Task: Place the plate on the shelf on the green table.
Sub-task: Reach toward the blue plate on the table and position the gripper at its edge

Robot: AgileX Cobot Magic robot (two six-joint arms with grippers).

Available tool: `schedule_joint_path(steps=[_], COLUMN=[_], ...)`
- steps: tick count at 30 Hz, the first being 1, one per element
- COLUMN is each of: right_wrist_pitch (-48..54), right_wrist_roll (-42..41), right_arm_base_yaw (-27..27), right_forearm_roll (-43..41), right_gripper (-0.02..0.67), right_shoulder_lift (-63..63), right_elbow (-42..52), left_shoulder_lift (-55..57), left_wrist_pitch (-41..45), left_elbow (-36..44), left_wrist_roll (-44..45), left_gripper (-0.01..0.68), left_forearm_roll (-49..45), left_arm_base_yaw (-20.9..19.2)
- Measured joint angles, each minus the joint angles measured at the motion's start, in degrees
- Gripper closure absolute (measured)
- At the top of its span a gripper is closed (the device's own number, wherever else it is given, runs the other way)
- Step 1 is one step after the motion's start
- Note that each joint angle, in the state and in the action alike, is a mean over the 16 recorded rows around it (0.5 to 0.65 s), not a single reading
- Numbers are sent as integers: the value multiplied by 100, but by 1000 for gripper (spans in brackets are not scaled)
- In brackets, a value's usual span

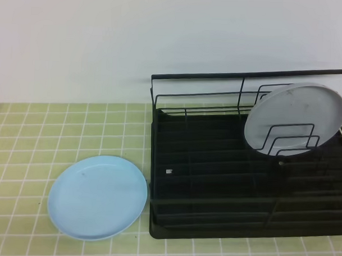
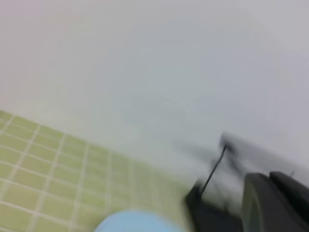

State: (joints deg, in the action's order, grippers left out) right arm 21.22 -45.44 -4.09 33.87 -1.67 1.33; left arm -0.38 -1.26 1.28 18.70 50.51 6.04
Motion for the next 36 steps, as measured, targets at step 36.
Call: schedule_joint_path(steps=[36], right_wrist_pitch=[0], right_wrist_roll=[0], right_arm_base_yaw=[0], right_forearm_roll=[0], right_gripper=[652], right_shoulder_lift=[0], right_elbow=[0], left_shoulder_lift=[110], left_wrist_pitch=[588], left_elbow=[-1087], left_wrist_roll=[1557], left_gripper=[672], left_forearm_roll=[3303], left_arm_base_yaw=[0])
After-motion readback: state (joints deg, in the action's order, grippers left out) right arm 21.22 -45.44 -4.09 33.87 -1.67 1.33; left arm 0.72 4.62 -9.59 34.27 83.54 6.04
